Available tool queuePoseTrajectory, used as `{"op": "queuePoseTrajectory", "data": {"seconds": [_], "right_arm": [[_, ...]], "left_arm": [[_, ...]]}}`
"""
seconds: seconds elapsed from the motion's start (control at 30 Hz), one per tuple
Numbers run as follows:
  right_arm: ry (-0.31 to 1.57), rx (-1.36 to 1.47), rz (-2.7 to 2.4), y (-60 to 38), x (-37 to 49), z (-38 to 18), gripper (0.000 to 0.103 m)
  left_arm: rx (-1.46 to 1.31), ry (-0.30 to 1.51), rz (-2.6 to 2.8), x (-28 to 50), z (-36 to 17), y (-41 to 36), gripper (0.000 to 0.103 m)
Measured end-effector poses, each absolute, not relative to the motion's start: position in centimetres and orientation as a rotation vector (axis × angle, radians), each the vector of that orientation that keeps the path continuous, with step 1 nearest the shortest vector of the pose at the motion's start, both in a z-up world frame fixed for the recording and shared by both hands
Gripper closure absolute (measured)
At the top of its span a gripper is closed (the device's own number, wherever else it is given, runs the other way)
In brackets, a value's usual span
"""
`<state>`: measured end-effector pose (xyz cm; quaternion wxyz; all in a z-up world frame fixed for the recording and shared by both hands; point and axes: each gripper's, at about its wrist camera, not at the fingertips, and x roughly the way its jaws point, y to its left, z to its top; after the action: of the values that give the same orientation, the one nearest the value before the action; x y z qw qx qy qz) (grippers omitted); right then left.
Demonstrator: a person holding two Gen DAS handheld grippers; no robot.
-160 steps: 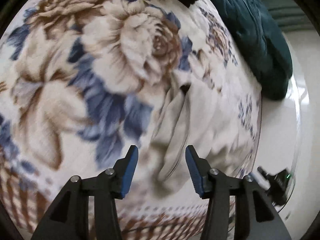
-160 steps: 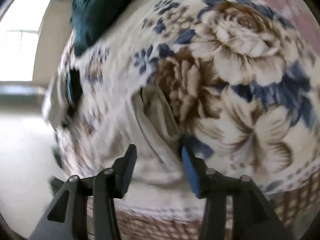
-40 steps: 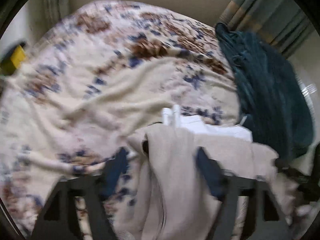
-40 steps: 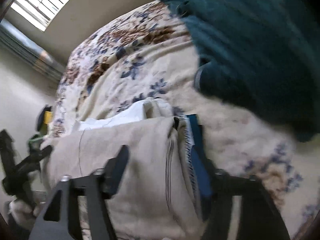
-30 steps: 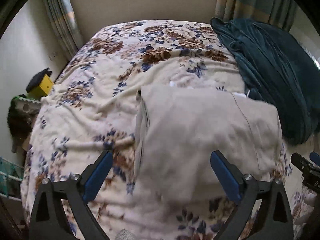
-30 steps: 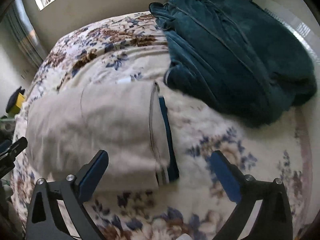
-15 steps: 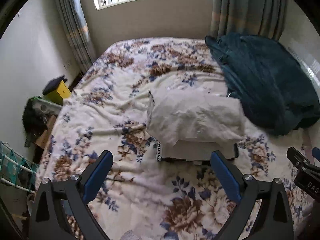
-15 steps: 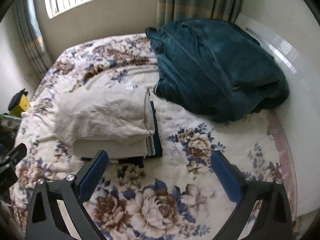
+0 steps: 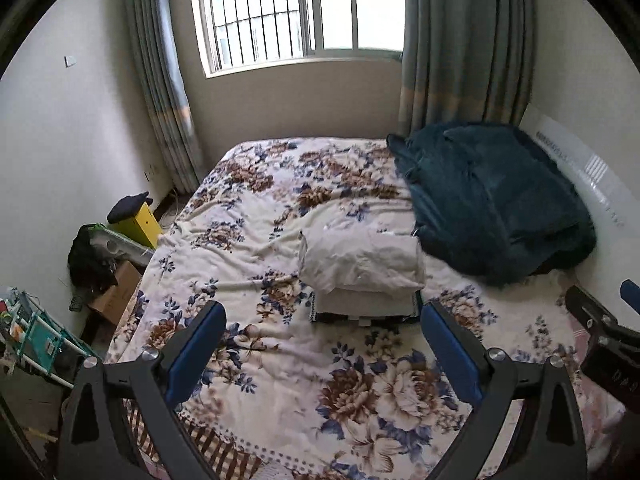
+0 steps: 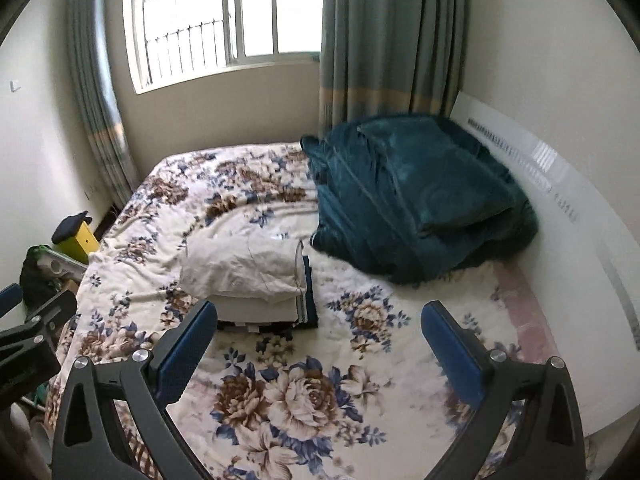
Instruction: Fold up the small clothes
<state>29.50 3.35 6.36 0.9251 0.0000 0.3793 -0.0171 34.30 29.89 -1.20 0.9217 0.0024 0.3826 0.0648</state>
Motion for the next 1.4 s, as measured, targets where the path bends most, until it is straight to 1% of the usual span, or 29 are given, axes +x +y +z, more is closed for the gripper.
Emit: {"op": "queuePoseTrajectory", "data": {"seconds": [0.1, 0.23, 0.4, 0.43, 0.67, 1.0, 1.4], "right_arm": [[0.75, 0.001, -0.027, 2.7, 26.4, 9.2, 0.0], [0.724, 0.002, -0.026, 2.1, 23.5, 11.5, 0.0], [0.715, -0.005, -0.012, 2.3, 21.2, 13.1, 0.0], [0.714, -0.008, -0.012, 2.4, 21.1, 13.2, 0.0], [0.742, -0.011, 0.002, 2.5, 21.3, 13.5, 0.0], [0.792, -0.016, 0.033, 3.3, 22.9, 13.4, 0.0], [0.805, -0.011, 0.028, 3.4, 23.7, 13.2, 0.0]], "left_arm": [[-0.019, 0.772, 0.116, 32.1, 0.6, 29.4, 0.003], [-0.017, 0.755, 0.111, 30.0, 1.8, 29.0, 0.003], [-0.014, 0.751, 0.125, 28.4, 2.5, 29.1, 0.003], [-0.017, 0.753, 0.128, 28.3, 2.5, 29.2, 0.0], [-0.035, 0.816, 0.16, 28.5, 2.3, 30.0, 0.0], [-0.016, 0.812, 0.166, 28.2, 3.0, 29.6, 0.0], [-0.003, 0.836, 0.167, 28.8, 2.6, 29.8, 0.0]]}}
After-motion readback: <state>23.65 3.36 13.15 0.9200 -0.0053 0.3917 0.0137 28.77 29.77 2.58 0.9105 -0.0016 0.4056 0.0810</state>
